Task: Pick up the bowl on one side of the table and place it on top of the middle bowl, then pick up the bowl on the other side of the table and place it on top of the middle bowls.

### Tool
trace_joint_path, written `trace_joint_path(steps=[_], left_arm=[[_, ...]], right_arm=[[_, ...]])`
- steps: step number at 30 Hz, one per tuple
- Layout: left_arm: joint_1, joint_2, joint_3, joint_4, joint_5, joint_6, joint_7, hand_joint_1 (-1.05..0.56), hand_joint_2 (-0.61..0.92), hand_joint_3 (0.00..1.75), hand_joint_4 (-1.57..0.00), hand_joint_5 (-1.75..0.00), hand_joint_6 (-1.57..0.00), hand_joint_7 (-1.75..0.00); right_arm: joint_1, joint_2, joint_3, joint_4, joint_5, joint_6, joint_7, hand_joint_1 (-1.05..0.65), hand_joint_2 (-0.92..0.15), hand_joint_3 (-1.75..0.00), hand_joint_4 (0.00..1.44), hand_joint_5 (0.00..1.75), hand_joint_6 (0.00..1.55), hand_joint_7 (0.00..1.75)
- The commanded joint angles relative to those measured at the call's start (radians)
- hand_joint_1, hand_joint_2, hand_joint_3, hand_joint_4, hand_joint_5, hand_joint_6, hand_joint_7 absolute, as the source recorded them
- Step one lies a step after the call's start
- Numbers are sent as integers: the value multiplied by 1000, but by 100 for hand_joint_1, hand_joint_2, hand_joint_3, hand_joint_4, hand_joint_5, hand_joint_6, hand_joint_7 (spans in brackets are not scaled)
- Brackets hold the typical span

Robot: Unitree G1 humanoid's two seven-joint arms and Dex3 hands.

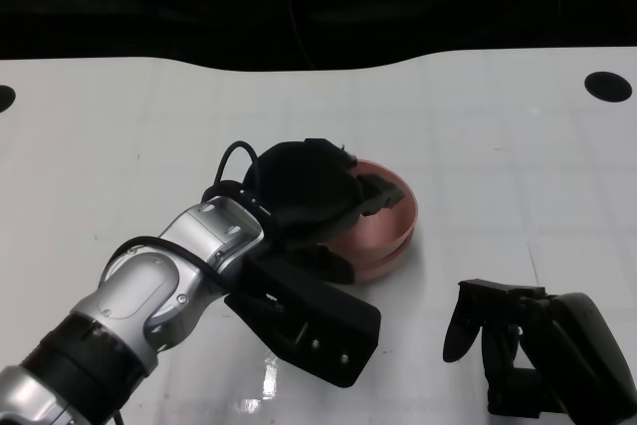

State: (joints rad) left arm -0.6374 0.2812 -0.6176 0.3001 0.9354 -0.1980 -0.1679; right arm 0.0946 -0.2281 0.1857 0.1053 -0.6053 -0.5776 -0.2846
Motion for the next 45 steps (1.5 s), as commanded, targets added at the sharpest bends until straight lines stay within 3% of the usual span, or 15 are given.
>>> trace_joint_path(steps=[1, 6, 13, 14, 15, 17, 25, 26, 28, 30, 33, 36, 38, 40, 45], left_arm=[[35, 31, 32, -47, -26, 3, -8, -93, 92, 65, -16, 0, -22, 0], [124, 74, 114, -135, -100, -42, 57, -89, 92, 63, -24, -4, -27, -3], [238, 84, 237, -139, -255, -212, 202, -69, 92, 46, -37, -16, -33, -5], [250, 82, 250, -131, -270, -238, 227, -67, 92, 43, -34, -28, -34, -5], [271, 79, 270, -120, -297, -276, 258, -65, 92, 41, -23, -56, -36, -6], [304, 78, 299, -103, -340, -333, 297, -61, 92, 39, -14, -80, -38, -7], [477, 86, 398, -77, -566, -485, 267, -47, 92, 43, -20, -113, -51, -18], [497, 83, 404, -77, -600, -501, 252, -45, 92, 42, -21, -118, -53, -22], [538, 69, 407, -74, -701, -540, 206, -37, 92, 41, -25, -128, -46, -56], [586, 47, 406, -97, -797, -542, 161, -29, 92, 38, -32, -134, -45, -78], [653, 12, 412, -154, -885, -498, 121, -23, 89, 40, -43, -139, -50, -92], [729, -26, 420, -236, -935, -417, 105, -12, 60, 94, -64, -140, -70, -98], [754, -44, 427, -266, -949, -384, 95, -8, 49, 117, -71, -139, -75, -103], [768, -60, 436, -284, -962, -352, 84, -7, 46, 124, -74, -140, -76, -105], [778, -90, 462, -271, -979, -324, 57, -10, 51, 125, -86, -146, -80, -111]], right_arm=[[0, -14, -7, 8, 10, -8, -9, -12, -14, -163, 98, 175, 85, 146], [1, -13, -8, 8, 15, -6, -8, -12, -14, -164, 99, 175, 86, 148], [-1, -13, -8, 8, 17, -3, -8, -12, -13, -165, 99, 175, 86, 151], [-2, -13, -8, 10, 17, -4, -9, -11, -13, -165, 99, 175, 86, 152], [-2, -12, -8, 10, 19, -4, -9, -11, -13, -165, 100, 175, 86, 152], [-2, -12, -9, 9, 20, -2, -8, -11, -13, -166, 100, 175, 85, 152], [-3, -18, -10, 16, 30, -13, -9, -11, -13, -167, 99, 175, 85, 152], [-2, -20, -10, 17, 31, -15, -8, -11, -13, -167, 99, 175, 85, 152], [0, -21, -11, 16, 35, -14, -4, -11, -13, -167, 99, 175, 84, 151], [1, -23, -11, 15, 37, -16, -2, -11, -13, -166, 98, 175, 84, 149], [2, -26, -11, 16, 42, -19, 1, -11, -14, -166, 98, 175, 84, 148], [3, -31, -12, 18, 45, -19, 3, -11, -14, -165, 98, 175, 84, 148], [4, -33, -12, 19, 46, -22, 2, -11, -14, -165, 98, 175, 85, 147], [4, -36, -13, 20, 47, -24, 3, -11, -14, -164, 97, 175, 85, 147], [4, -40, -16, 27, 46, -32, -3, -10, -14, -163, 97, 175, 85, 143]])
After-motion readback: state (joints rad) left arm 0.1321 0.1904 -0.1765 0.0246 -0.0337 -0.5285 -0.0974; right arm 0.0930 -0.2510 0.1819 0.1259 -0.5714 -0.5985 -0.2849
